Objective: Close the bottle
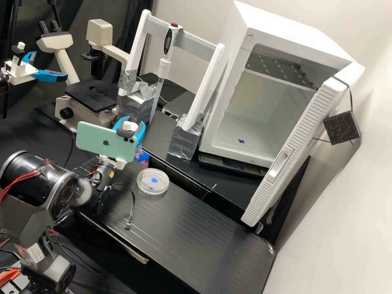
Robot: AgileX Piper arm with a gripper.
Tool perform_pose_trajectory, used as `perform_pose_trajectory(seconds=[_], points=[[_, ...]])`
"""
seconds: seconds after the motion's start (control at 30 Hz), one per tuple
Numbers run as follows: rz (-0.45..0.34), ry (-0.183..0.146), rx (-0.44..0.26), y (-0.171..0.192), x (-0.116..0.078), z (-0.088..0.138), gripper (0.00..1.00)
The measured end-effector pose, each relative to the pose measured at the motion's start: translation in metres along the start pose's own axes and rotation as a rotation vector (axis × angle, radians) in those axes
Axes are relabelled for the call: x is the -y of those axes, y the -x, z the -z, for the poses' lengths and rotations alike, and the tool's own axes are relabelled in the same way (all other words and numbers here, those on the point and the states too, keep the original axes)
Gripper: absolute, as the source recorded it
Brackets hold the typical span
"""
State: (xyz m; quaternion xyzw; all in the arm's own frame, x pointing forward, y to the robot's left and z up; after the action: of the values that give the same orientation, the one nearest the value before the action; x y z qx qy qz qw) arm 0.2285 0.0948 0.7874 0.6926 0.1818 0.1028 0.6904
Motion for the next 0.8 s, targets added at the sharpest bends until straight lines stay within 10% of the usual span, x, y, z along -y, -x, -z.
perform_pose_trajectory(seconds=[0.8], points=[[0.085,0.018,0.122,-0.018,0.022,-0.020,0.00]])
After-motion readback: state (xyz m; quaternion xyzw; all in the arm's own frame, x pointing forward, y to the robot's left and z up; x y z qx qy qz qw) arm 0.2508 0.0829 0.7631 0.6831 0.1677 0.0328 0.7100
